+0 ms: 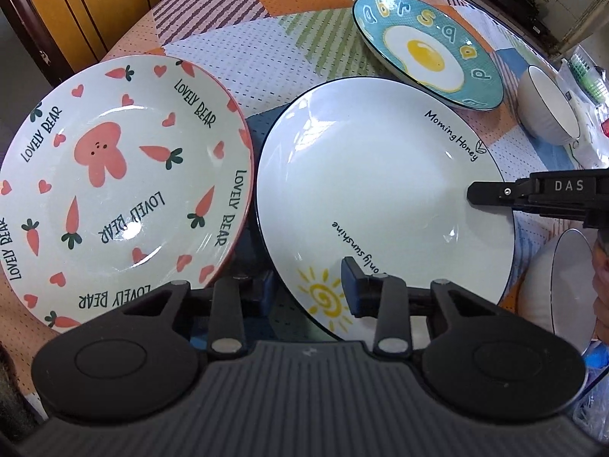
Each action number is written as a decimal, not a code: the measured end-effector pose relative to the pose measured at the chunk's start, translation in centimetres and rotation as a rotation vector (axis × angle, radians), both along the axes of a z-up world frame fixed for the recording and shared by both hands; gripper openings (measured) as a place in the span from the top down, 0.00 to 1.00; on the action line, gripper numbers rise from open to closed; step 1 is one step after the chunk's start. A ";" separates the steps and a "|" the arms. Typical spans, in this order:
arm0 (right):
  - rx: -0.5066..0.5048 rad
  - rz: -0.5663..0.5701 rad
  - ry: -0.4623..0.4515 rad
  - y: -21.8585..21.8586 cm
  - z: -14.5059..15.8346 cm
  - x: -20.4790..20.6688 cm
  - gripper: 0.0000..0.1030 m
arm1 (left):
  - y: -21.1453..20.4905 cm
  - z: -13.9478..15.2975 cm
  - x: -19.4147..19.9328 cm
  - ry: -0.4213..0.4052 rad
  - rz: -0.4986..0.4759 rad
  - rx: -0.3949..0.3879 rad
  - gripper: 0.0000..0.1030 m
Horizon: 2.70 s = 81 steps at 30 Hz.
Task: Organize plates and bowls
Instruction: 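Close both grippers on the white plate rim, then lift the white plate, lower it onto the teal plate, open grippers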
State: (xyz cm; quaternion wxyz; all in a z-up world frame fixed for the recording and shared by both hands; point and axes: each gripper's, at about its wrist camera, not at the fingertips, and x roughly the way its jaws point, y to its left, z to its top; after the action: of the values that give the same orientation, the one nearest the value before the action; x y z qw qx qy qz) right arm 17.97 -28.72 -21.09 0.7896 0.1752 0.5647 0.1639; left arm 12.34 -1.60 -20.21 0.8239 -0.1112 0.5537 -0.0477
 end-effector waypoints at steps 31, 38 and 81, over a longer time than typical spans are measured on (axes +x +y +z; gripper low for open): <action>-0.018 0.048 -0.251 -2.4 6.2 -4.6 0.85 | -1.2 5.5 -0.4 -0.063 -0.164 -0.031 0.65; -0.048 0.017 -0.305 -2.1 9.6 -4.8 0.84 | -1.0 8.7 0.8 -0.109 -0.214 -0.031 0.65; -0.102 -0.090 -0.233 -3.4 3.5 8.7 0.82 | -2.8 2.9 18.8 -0.047 -0.348 -0.025 0.66</action>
State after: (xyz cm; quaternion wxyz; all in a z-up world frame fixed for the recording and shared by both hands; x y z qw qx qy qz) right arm 26.69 -32.14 -17.59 0.8643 0.1399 0.4683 0.1188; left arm 31.14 -4.35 -17.27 0.8146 -0.0228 0.5444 -0.1990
